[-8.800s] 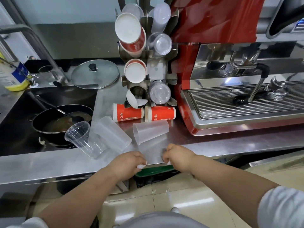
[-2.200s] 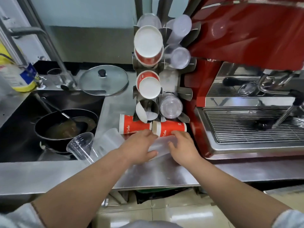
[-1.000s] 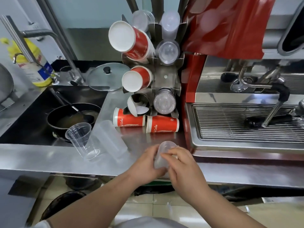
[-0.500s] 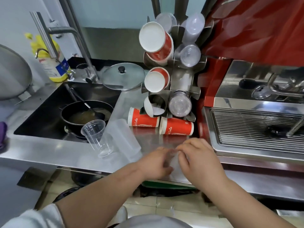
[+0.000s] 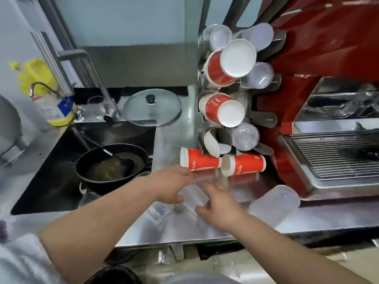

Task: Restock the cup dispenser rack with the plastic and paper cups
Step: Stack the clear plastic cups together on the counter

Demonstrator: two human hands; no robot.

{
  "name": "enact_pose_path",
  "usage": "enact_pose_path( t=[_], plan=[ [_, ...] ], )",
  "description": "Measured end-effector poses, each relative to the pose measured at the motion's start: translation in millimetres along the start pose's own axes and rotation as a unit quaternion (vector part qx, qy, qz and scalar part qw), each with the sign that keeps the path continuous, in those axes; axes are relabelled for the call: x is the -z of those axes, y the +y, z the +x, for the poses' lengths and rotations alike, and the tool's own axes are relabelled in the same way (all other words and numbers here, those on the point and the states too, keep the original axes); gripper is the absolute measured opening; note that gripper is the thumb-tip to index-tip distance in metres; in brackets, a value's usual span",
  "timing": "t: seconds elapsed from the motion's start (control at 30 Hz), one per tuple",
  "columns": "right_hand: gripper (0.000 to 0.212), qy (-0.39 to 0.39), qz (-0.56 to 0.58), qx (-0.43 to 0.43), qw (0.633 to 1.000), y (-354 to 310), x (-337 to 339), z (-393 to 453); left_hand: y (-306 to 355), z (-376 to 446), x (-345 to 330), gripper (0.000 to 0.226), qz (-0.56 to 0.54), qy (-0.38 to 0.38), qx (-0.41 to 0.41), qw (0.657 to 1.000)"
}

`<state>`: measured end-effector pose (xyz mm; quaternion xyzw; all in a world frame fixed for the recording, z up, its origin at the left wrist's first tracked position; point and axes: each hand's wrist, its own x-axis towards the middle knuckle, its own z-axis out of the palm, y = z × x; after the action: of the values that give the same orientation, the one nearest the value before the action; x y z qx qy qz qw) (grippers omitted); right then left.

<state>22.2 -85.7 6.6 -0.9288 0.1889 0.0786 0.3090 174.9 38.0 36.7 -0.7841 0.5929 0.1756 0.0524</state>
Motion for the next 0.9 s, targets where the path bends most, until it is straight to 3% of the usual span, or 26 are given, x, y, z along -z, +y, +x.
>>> enact_pose_path(
  t=[0.2, 0.43, 0.9],
  plan=[
    [0.07, 0.025, 0.008, -0.056, 0.998, -4, -26, 8, -11, 13, -13, 0.074, 0.06, -0.023, -0.051, 0.997],
    [0.06, 0.059, 0.019, -0.091, 0.994, 3, -24, 3, -13, 18, -24, 0.074, 0.019, 0.015, -0.097, 0.995],
    [0.054, 0.134, 0.089, -0.036, 0.986, 0, -15, -15, -20, 4, -27, 0.082, -0.023, 0.068, -0.112, 0.991]
  ],
)
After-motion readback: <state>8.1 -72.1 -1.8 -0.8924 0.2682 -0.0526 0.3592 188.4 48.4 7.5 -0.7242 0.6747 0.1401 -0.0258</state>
